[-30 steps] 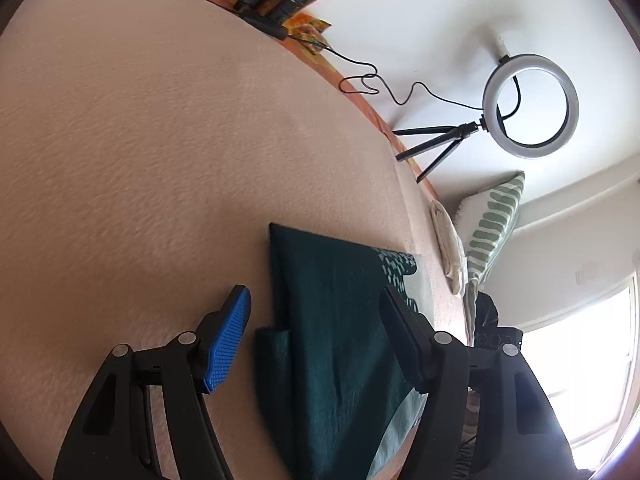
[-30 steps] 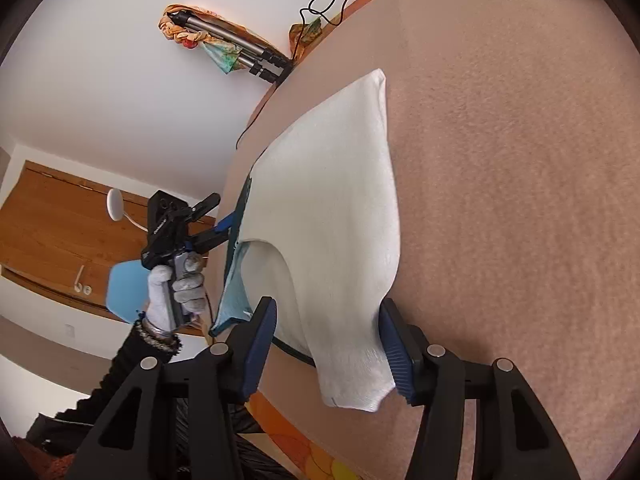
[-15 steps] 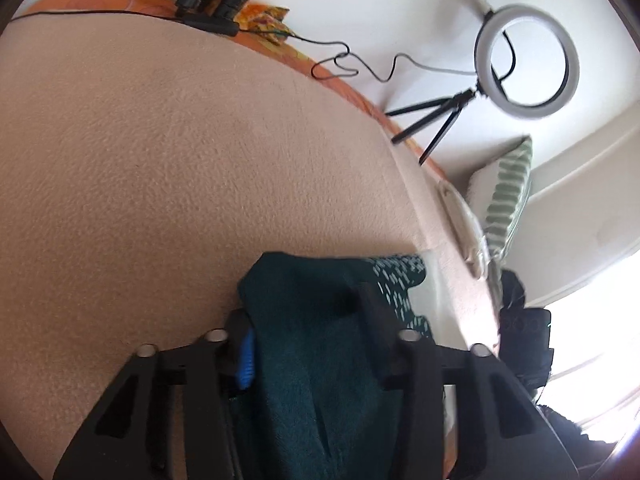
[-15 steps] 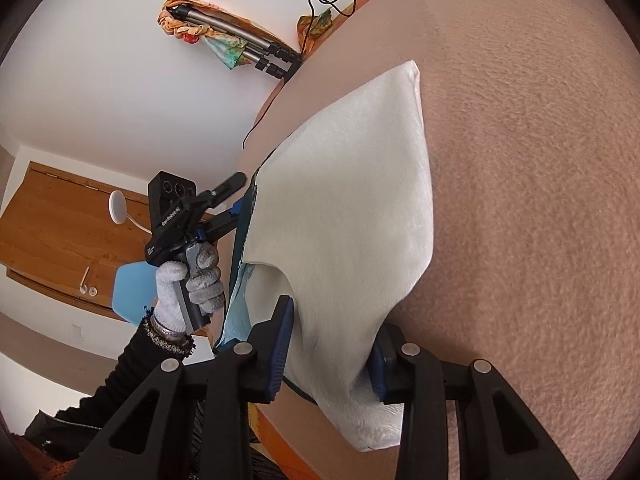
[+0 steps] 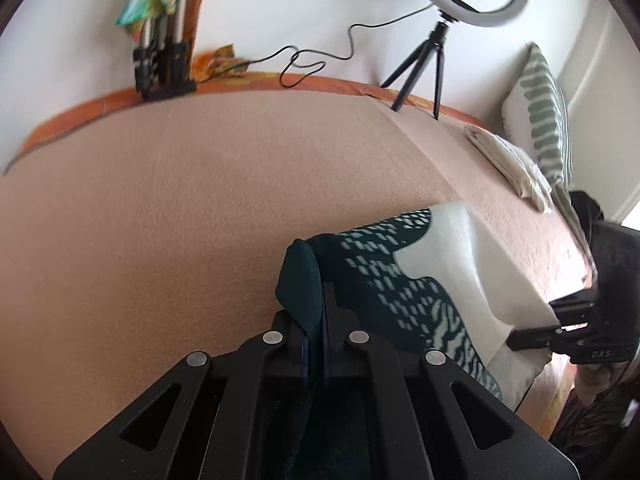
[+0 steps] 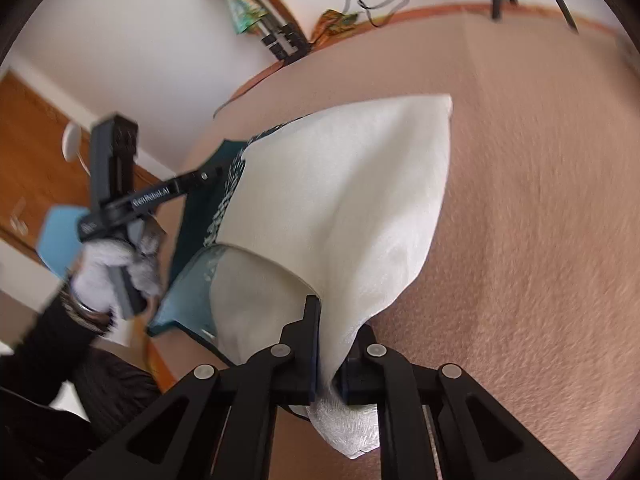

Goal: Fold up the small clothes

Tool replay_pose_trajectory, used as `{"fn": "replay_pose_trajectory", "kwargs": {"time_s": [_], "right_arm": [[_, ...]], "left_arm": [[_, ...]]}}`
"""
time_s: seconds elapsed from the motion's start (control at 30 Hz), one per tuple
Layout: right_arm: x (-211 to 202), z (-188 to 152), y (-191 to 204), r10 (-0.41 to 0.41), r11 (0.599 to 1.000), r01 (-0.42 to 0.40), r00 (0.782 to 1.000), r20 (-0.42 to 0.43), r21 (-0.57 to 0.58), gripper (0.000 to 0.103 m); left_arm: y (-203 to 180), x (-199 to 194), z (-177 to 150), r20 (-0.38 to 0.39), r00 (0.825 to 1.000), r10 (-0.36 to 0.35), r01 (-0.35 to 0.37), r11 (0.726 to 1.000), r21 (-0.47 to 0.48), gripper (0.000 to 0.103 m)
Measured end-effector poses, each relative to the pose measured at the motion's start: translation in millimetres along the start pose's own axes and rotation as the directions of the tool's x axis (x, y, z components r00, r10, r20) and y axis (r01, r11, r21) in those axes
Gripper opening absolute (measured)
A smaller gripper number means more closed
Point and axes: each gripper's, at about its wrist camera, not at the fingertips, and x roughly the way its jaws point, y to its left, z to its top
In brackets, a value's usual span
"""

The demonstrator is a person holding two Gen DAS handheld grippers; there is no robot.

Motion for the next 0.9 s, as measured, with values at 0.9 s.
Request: {"fn": "replay_pose_trajectory", "kwargs": {"time_s": [0.9], "right_arm": [[-51.8, -6.5, 49.7, -0.229, 0.943, 0.266, 0.955, 0.19, -0.199, 0.003]], "left_arm": [[-77.0, -59.4, 13.5, 0.182, 0.983, 0.027, -0.058, 0.984, 0.168, 0.002]]}}
